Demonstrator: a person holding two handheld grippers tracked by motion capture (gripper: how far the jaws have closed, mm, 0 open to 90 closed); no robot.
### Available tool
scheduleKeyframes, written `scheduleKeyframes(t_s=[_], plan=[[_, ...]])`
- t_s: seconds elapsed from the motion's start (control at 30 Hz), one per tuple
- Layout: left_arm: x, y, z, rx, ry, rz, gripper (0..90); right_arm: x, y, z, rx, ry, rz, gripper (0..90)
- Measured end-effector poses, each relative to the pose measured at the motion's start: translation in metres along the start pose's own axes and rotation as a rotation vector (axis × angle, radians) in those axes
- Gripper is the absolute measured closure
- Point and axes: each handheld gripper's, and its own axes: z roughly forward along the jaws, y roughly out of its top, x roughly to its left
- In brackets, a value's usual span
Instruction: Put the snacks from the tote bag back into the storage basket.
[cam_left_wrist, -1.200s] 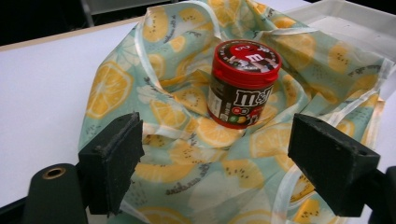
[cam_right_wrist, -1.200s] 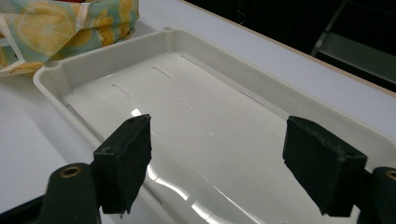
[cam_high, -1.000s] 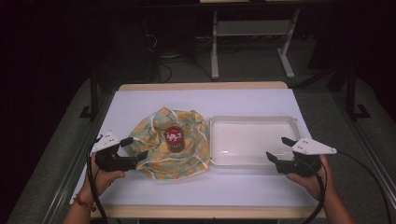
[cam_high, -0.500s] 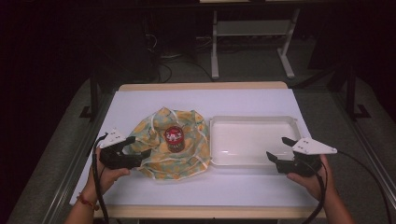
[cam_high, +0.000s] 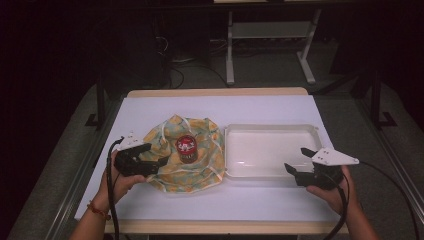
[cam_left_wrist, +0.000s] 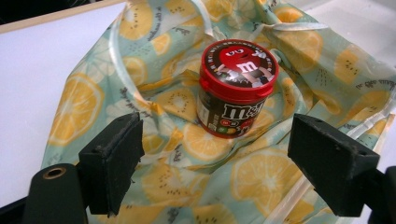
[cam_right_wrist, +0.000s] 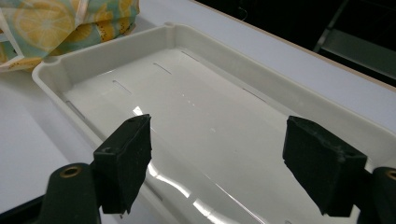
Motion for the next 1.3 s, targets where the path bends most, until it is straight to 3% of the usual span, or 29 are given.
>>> scheduleKeyframes(t_s=[0.43, 0.53, 0.63, 0.83, 1.13, 1.23, 1.3], plan=[[-0.010, 0.017, 0.020, 0.041, 0.021, 0.018, 17.5, 0.000, 0.000, 0.000, 0.006, -0.001, -0.002, 23.1], [-0.012, 0.019, 0.022, 0.036, 0.006, 0.004, 18.3, 0.000, 0.000, 0.001, 0.007, 0.001, -0.002, 23.1], [-0.015, 0.026, 0.030, 0.055, 0.038, 0.002, 19.3, 0.000, 0.000, 0.000, 0.004, -0.003, 0.000, 23.1], [-0.018, 0.032, 0.036, 0.058, 0.024, -0.007, 19.2, 0.000, 0.000, -0.001, 0.004, -0.001, 0.001, 23.1], [-0.018, 0.037, 0.053, 0.117, 0.030, -0.009, 17.9, 0.000, 0.000, 0.000, 0.010, 0.000, -0.001, 23.1], [-0.018, 0.041, 0.061, 0.127, 0.020, -0.041, 17.9, 0.001, 0.000, 0.001, 0.014, 0.000, -0.005, 23.1], [-0.018, 0.042, 0.063, 0.132, 0.024, -0.042, 18.1, 0.002, 0.000, 0.002, 0.017, 0.002, -0.007, 23.1]])
